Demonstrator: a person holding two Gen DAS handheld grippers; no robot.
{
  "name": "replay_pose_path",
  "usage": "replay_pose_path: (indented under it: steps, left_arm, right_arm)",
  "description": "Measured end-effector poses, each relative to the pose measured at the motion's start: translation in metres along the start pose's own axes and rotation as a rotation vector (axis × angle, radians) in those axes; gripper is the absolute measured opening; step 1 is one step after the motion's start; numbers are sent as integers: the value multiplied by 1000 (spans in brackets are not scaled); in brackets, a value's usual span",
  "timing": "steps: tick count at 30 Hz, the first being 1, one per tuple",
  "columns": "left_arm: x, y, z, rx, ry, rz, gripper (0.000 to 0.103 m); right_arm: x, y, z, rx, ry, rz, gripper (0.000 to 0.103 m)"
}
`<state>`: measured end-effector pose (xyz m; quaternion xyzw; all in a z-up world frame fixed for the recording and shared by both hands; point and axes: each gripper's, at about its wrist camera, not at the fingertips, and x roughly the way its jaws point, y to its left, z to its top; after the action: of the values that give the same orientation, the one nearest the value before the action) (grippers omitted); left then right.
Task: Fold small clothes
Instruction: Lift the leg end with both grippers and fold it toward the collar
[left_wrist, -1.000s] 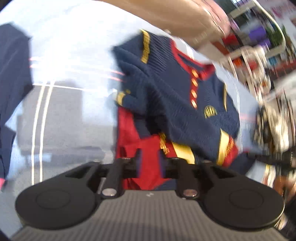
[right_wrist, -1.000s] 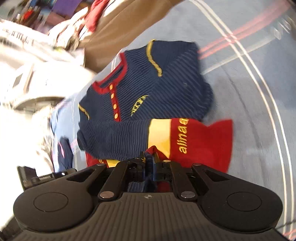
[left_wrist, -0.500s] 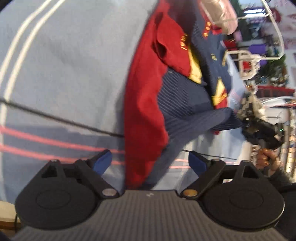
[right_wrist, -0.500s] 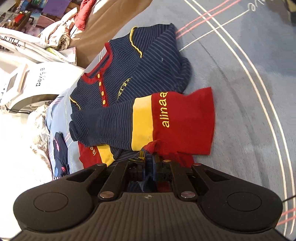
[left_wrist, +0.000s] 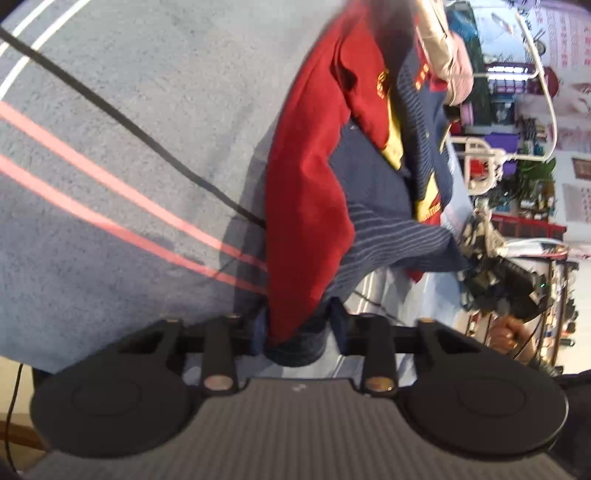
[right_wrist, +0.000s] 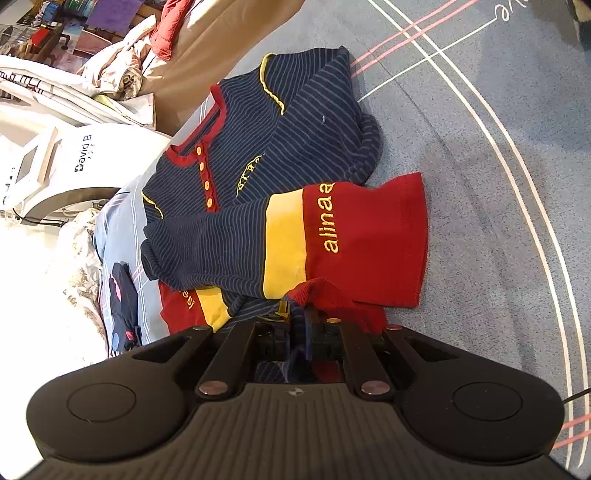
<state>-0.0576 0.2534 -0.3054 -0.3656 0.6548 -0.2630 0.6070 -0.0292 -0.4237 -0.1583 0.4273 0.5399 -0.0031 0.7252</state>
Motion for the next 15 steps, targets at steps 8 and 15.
replay_pose_path:
  steps: [8, 15]
  left_arm:
    - [-14, -47, 25, 32, -68, -108, 9]
    - [-30, -130, 145, 186, -201, -172, 9]
  right_arm:
    - [-9, -7, -4, 43, 4, 31, 13]
    - [-14, -6, 33, 261, -69, 189, 13]
